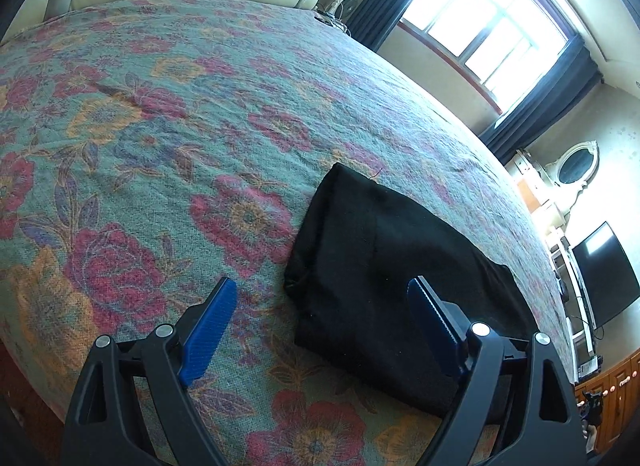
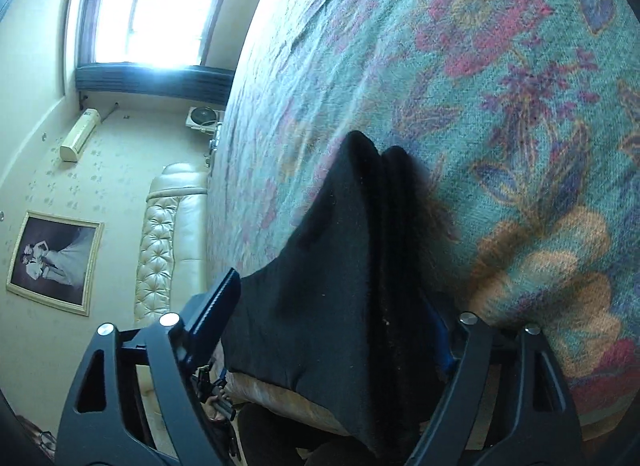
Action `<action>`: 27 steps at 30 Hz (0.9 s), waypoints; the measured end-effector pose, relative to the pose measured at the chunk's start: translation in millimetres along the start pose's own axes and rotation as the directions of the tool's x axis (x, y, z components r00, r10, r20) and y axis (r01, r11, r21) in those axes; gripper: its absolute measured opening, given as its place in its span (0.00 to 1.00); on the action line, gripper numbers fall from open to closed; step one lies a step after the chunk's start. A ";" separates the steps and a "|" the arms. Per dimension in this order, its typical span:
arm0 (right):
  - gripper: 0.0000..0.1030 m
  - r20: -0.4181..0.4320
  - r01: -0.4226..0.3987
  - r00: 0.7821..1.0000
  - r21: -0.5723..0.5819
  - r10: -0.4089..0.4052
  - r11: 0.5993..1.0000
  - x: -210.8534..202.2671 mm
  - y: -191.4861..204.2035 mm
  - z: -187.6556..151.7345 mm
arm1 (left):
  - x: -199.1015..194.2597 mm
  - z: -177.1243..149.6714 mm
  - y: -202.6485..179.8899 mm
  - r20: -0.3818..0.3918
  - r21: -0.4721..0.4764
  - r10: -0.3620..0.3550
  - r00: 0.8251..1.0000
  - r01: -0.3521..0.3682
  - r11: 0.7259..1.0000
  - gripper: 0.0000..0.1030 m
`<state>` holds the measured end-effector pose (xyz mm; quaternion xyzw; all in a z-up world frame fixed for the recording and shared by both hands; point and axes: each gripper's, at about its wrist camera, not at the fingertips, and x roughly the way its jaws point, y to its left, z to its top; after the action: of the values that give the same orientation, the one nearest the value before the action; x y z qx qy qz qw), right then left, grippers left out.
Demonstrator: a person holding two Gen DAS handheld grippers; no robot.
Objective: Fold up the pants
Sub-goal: 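Fold the pant leg end over with the right gripper and release, then grasp the black pant leg ends with the right gripper and lift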
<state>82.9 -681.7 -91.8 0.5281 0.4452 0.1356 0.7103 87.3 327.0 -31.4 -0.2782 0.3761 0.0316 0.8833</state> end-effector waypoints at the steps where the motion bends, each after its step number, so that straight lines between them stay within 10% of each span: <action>1: 0.52 -0.006 0.024 1.000 0.006 -0.024 1.000 -2.5 -3.5 -0.1 | 0.8 0.3 1.5 -0.002 0.001 0.004 1.000 -0.004 1.000 0.83; 5: 0.22 -0.029 0.067 0.997 0.020 -0.067 0.998 -4.9 -13.2 -7.5 | 3.4 -1.7 6.6 -0.019 -0.003 0.011 1.000 -0.011 1.000 0.83; 8: 0.18 0.001 0.119 0.993 -0.015 -0.119 0.993 -10.7 -6.4 -12.2 | 6.3 -3.8 7.2 -0.030 0.017 0.029 0.999 -0.028 0.999 0.83; 18: 0.14 0.170 0.292 0.948 -0.130 -0.269 0.948 -30.7 81.4 -30.7 | 5.6 -4.3 -2.3 -0.043 0.075 0.021 0.999 -0.018 0.997 0.83; 27: 0.14 0.161 0.287 0.954 -0.250 -0.253 0.925 -19.5 184.8 -55.8 | 1.1 -13.6 -52.5 -0.068 0.234 -0.037 0.997 0.052 0.971 0.84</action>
<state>79.9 -584.6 76.1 0.3670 0.4454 0.0623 0.8143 93.2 275.6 -15.3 -0.1807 0.3986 -0.0420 0.8982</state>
